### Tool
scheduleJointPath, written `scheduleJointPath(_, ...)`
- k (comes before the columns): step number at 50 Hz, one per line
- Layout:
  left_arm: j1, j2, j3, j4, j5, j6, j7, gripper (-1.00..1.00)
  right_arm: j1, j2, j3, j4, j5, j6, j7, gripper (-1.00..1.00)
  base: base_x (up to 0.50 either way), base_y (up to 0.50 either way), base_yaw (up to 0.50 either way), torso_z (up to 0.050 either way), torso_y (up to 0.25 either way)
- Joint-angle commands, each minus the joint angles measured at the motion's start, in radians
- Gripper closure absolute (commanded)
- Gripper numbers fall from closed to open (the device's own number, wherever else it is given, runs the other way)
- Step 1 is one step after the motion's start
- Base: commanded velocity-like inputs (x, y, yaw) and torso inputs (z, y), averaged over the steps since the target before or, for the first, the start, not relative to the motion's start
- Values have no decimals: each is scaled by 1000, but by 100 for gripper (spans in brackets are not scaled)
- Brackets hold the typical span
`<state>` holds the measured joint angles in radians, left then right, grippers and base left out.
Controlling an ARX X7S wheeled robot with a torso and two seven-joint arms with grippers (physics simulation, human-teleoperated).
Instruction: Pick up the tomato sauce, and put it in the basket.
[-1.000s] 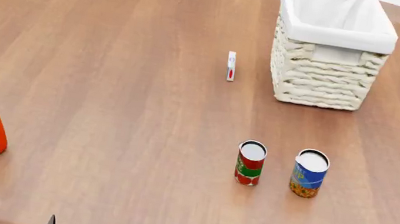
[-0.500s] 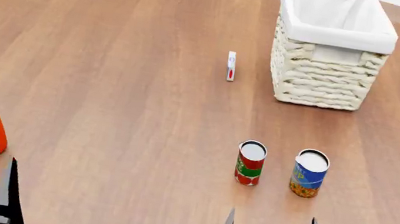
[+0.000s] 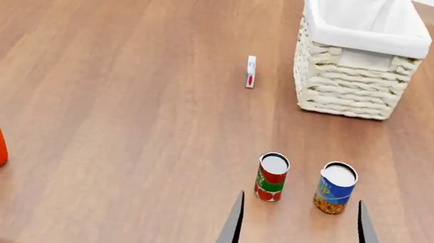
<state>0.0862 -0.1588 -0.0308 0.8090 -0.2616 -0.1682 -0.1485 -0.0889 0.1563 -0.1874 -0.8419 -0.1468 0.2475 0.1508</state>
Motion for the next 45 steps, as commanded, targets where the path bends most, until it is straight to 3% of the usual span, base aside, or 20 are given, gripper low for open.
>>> scheduleJointPath(1, 5, -17, -6, 64, -22, -5, -18, -100, -10, 18, -13, -61, -24, 9, 12, -100, 0, 0, 0, 0, 0)
scheduleJointPath(45, 8, -41, 40, -11, 25, 55, -52, -100, -1, 49, -34, -43, -12, 28, 39, -100, 81, 0, 0, 0, 0)
